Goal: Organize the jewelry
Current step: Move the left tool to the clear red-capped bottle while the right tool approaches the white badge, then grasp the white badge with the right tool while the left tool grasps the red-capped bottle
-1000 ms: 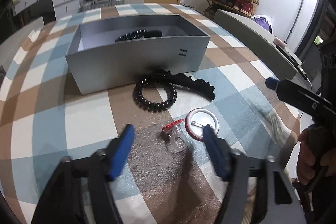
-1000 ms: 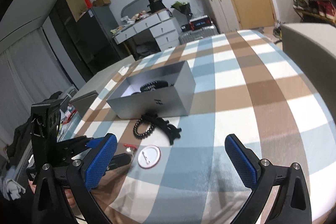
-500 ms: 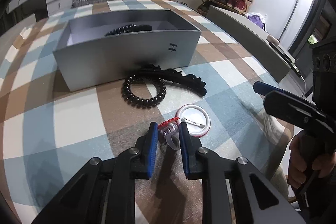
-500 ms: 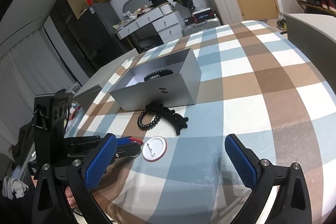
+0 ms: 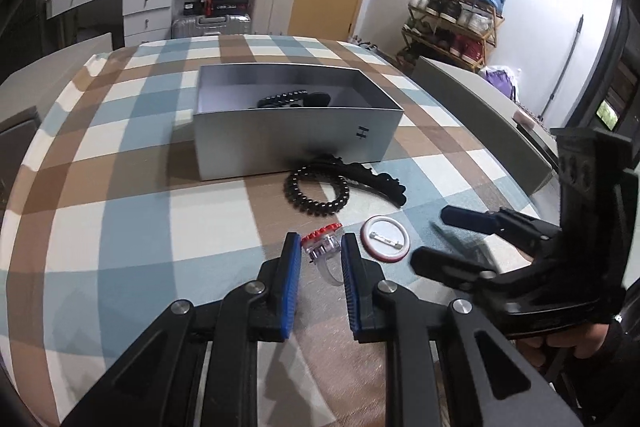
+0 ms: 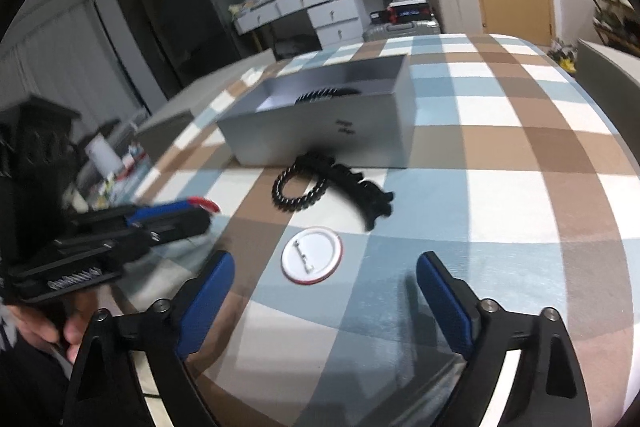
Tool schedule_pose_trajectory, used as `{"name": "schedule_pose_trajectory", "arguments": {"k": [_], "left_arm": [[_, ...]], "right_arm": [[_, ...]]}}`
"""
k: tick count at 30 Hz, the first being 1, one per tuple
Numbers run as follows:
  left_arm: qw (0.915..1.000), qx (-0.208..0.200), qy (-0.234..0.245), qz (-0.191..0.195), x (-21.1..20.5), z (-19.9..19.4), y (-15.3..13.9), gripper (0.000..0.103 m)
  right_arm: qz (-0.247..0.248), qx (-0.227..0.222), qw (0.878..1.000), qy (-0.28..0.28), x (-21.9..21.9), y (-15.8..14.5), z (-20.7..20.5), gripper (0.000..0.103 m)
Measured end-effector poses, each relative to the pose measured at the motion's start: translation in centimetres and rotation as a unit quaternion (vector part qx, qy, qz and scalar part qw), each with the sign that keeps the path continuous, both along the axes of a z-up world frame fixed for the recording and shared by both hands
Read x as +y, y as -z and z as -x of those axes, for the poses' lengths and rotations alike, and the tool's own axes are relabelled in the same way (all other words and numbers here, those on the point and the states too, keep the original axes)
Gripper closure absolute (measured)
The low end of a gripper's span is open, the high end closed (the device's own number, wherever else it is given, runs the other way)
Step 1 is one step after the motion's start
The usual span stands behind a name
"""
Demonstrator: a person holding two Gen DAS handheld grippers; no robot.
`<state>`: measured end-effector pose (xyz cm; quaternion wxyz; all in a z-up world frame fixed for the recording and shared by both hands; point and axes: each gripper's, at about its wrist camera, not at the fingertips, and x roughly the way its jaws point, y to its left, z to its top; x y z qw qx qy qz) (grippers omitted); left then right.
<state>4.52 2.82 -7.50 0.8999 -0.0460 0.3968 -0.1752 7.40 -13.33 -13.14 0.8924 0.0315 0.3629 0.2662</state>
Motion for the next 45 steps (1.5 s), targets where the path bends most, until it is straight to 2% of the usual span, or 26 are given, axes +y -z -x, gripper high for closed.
{"name": "schedule_pose_trajectory", "arguments": {"k": [7,12,14,16,18,23,28,35,39,45], "left_arm": [[0.9999,-0.002,-0.012,0.001,1.1,0.5,0.0,0.088],[0.9999,-0.003,-0.016,0.001,1.5,0.7,0.1,0.088],[0.9998,-0.005,-0.017,-0.001,1.6,0.8,0.1,0.088],[0.9998,-0.005,-0.018,-0.001,1.7,0.8,0.1,0.088],[0.9998,-0.004,-0.018,0.001,1.8,0.9,0.1,0.088],[0.9998,-0.007,-0.020,-0.002,1.9,1.0,0.0,0.088],[0.9998,-0.013,-0.017,-0.006,2.0,0.5,-0.6,0.088],[0.9993,-0.036,-0.013,-0.004,1.9,-1.4,-3.1,0.088],[0.9988,-0.047,-0.010,-0.004,1.7,-3.0,-4.4,0.088],[0.9984,-0.054,-0.013,-0.003,1.6,-5.9,-5.1,0.088]], "right_arm": [[0.070,-0.012,0.997,-0.005,2.9,0.6,-0.3,0.031],[0.142,-0.041,0.989,0.002,4.8,0.9,-0.2,0.040],[0.148,-0.052,0.988,-0.006,5.2,0.9,0.1,0.049],[0.143,-0.052,0.988,-0.018,5.4,0.8,0.3,0.062],[0.150,-0.061,0.987,-0.019,5.5,0.8,0.5,0.062],[0.128,-0.051,0.990,-0.020,4.9,0.8,0.4,0.063],[0.097,-0.062,0.993,-0.022,4.3,-0.4,0.6,0.062],[0.043,-0.087,0.995,-0.030,3.0,-3.7,0.2,0.062],[0.008,-0.096,0.995,-0.037,2.1,-6.1,-1.2,0.062],[-0.014,-0.110,0.993,-0.041,1.7,-8.6,-3.9,0.062]]}}
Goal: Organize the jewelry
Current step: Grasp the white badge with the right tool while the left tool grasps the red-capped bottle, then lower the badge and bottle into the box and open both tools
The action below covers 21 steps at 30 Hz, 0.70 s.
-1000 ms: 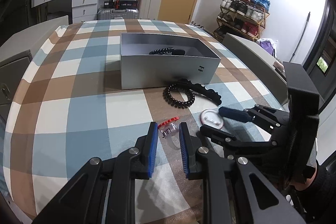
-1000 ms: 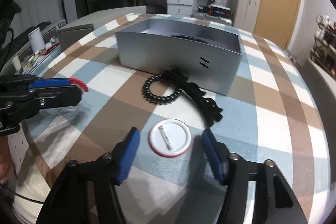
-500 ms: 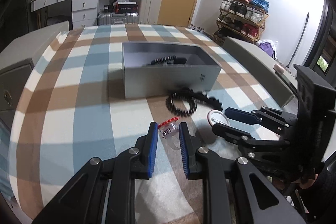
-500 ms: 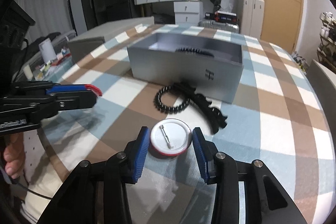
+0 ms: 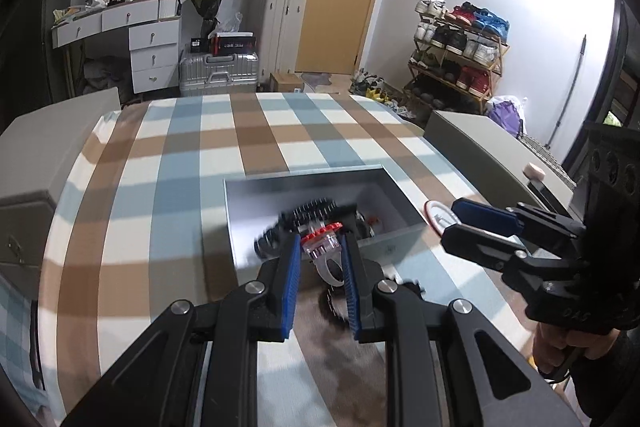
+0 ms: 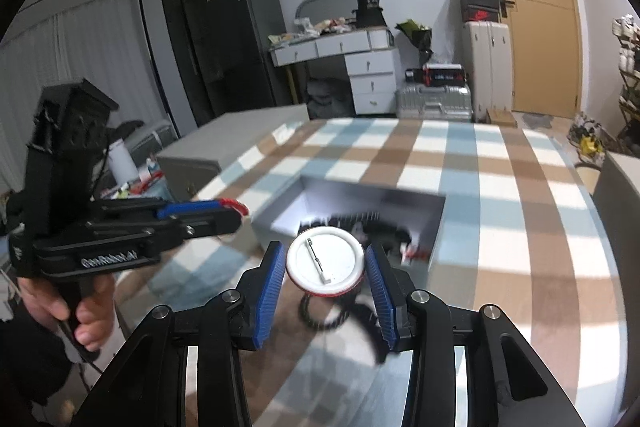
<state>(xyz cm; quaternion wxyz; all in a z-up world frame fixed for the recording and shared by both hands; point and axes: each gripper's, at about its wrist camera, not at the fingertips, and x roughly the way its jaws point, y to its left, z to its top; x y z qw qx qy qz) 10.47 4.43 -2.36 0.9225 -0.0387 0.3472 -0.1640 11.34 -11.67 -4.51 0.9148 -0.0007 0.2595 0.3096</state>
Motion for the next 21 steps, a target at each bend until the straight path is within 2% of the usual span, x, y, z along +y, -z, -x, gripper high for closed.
{"name": "schedule_pose_trajectory", "arguments": {"k": [9,21], "left_arm": [[0.9998,0.019,0.004,0.009,-1.0,-3.6,1.1,0.088],[0.9985,0.052,0.011,0.010,-1.9,-5.7,2.7,0.088]], "right_arm": [[-0.016,0.014,1.000,0.004,-0.4,-0.6,-4.1,0.062],[-0.019,0.051,0.998,0.013,-0.2,1.4,-7.8,0.062]]}}
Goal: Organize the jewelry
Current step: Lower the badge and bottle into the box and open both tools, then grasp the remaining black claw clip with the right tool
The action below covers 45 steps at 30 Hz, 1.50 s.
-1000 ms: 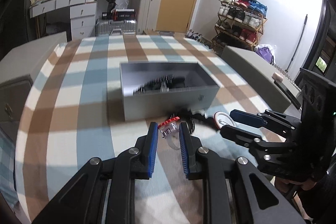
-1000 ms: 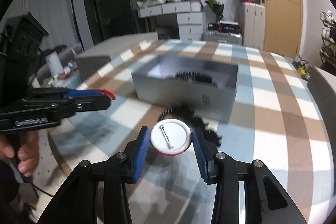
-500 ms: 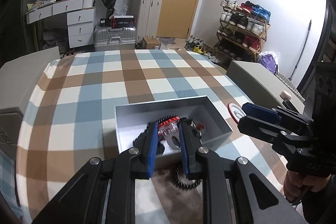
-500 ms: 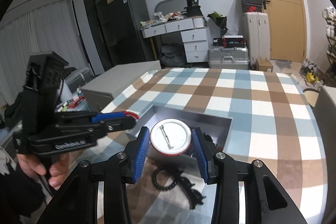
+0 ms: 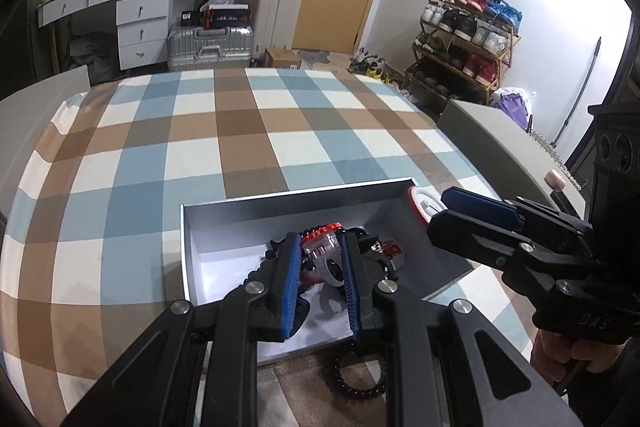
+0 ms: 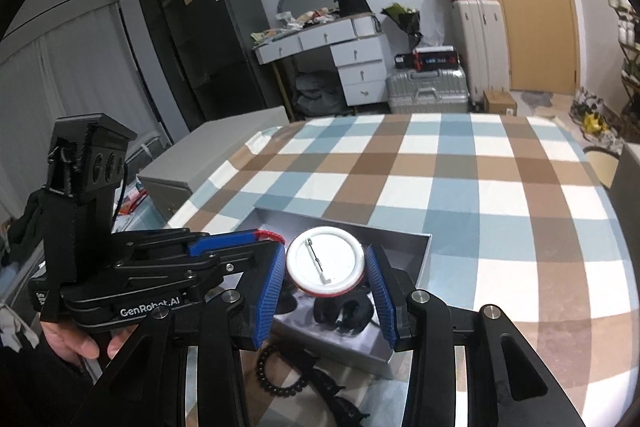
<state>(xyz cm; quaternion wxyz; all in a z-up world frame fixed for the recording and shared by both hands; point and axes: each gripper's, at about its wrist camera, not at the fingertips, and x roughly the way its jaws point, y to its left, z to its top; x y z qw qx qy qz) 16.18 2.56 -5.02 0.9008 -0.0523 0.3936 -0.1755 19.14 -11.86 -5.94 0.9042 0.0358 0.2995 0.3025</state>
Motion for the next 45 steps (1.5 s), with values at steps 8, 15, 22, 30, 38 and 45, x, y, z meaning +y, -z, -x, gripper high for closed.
{"name": "schedule_pose_trajectory", "arguments": {"k": [8,15,22,30,38,45], "left_arm": [[0.9999,0.015,0.004,-0.005,-0.1,-0.8,0.9,0.088],[0.9998,0.014,0.006,0.012,0.3,-1.1,1.2,0.088],[0.9998,-0.008,0.003,-0.019,-0.2,-0.4,0.6,0.039],[0.9989,-0.043,-0.003,-0.016,0.2,1.1,-0.6,0.034],[0.9981,-0.051,-0.028,-0.022,0.5,2.9,-1.0,0.034],[0.9965,-0.062,-0.055,-0.007,1.2,5.2,-0.7,0.024]], "right_arm": [[0.014,0.013,1.000,-0.009,0.8,1.2,-1.2,0.062],[0.012,0.016,1.000,-0.006,0.7,1.5,-1.8,0.062],[0.007,0.002,1.000,0.003,0.2,1.1,-1.5,0.048],[-0.007,-0.023,0.999,0.031,-2.0,-0.3,0.6,0.035],[-0.006,-0.038,0.998,0.044,-3.2,-0.6,3.7,0.026],[0.003,-0.050,0.998,0.035,-3.1,0.7,6.6,0.021]]}}
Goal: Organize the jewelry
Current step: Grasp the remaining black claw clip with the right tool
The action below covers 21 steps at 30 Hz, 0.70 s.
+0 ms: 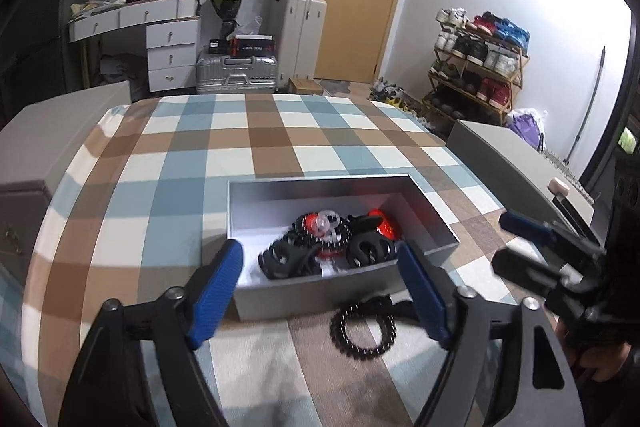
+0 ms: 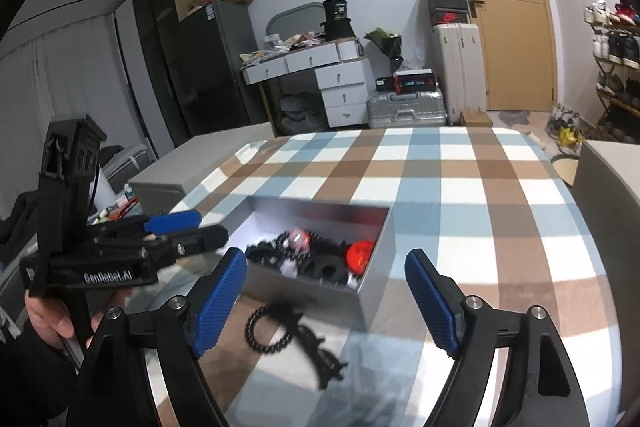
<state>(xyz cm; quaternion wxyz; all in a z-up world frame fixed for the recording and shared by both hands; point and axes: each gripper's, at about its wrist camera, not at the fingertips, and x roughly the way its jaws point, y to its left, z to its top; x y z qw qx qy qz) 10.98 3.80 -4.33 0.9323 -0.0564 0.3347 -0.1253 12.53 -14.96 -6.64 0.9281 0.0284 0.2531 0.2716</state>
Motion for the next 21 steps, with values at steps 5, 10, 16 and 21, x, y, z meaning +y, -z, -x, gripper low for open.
{"name": "schedule_pose_trajectory", "arguments": {"k": [5,10,16,21], "left_arm": [[0.9999,0.006,-0.014,0.006,0.3,1.5,0.9,0.023],[0.9991,0.034,-0.022,0.013,0.6,2.8,2.4,0.023],[0.9981,0.055,-0.026,0.006,0.8,3.8,3.8,0.023],[0.9978,0.055,-0.036,0.008,1.2,4.1,4.0,0.023]], "right_arm": [[0.016,0.010,1.000,-0.013,0.4,1.8,1.4,0.021],[0.036,0.038,0.998,-0.025,1.0,3.5,1.6,0.021],[0.061,0.064,0.996,-0.031,1.8,4.7,0.9,0.024],[0.086,0.074,0.993,-0.038,2.8,5.1,0.0,0.036]]}}
